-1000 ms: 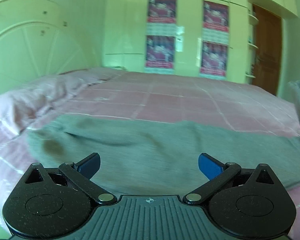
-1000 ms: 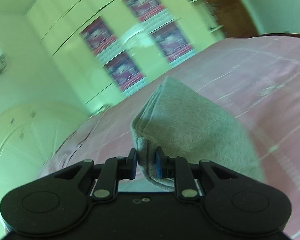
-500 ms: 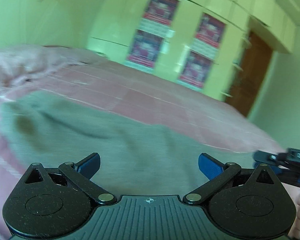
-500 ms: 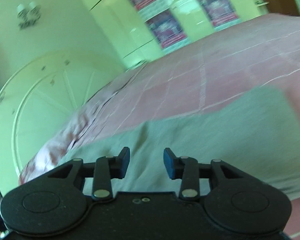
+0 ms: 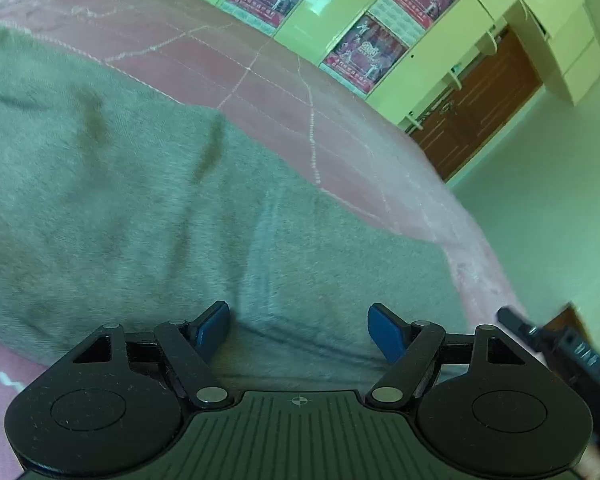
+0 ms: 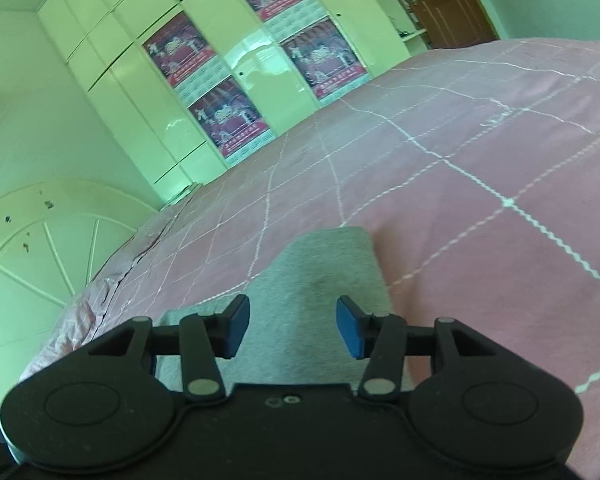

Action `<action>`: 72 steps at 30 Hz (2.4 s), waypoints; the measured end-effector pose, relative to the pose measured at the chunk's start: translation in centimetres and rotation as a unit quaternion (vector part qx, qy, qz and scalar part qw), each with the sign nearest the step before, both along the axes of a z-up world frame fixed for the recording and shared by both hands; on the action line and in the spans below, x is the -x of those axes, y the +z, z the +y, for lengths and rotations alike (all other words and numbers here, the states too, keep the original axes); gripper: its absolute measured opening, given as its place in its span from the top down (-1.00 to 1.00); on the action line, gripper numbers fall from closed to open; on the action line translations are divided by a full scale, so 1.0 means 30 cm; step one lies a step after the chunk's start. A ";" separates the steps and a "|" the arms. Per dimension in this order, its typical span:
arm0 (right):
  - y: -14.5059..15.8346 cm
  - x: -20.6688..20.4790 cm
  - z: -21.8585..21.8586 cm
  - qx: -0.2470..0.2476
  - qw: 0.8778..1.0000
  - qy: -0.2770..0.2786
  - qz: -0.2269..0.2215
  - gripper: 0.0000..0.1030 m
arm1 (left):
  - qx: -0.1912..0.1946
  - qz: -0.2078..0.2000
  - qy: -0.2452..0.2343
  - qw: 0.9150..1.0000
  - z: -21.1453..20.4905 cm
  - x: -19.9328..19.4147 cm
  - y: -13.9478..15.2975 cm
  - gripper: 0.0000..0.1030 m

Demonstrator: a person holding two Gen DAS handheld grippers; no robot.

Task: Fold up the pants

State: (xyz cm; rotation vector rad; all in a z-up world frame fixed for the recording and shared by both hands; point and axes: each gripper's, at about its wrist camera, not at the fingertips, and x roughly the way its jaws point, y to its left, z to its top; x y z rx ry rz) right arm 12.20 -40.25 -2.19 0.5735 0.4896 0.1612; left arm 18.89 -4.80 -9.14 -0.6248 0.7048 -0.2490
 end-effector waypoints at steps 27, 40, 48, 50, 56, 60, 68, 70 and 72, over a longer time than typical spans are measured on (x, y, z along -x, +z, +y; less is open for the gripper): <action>0.006 0.006 -0.052 -0.051 0.998 -0.008 -0.024 -0.04 | 0.000 -0.048 0.050 0.998 0.008 -0.051 -0.044 0.71; 0.002 -0.014 0.084 0.074 0.993 0.089 0.033 1.00 | -0.002 -0.044 0.055 0.998 0.085 0.017 -0.067 0.69; 0.072 -0.092 0.112 0.114 0.990 0.076 0.020 0.83 | 0.002 -0.018 0.047 0.999 0.107 0.024 -0.094 0.68; 0.088 -0.146 0.096 0.117 0.990 0.068 0.035 0.78 | 0.020 -0.028 0.056 0.998 0.117 0.036 -0.085 0.68; 0.070 -0.154 0.061 0.101 0.993 0.058 0.025 0.76 | 0.016 -0.024 0.064 0.998 0.120 -0.079 -0.053 0.14; 0.043 -0.147 0.054 0.092 0.993 0.059 0.032 0.73 | 0.048 0.010 0.030 0.998 0.116 -0.203 -0.075 0.10; 0.029 -0.181 0.043 0.080 0.995 0.055 0.034 0.68 | 0.083 0.033 -0.022 0.996 0.071 -0.287 -0.111 0.81; 0.028 -0.194 0.051 0.083 0.994 0.056 0.035 0.68 | 0.092 -0.005 -0.012 0.996 0.080 -0.247 -0.093 0.81; 0.038 -0.208 0.058 0.089 0.994 0.061 0.029 0.68 | 0.096 -0.045 -0.001 0.994 0.084 -0.208 -0.055 0.81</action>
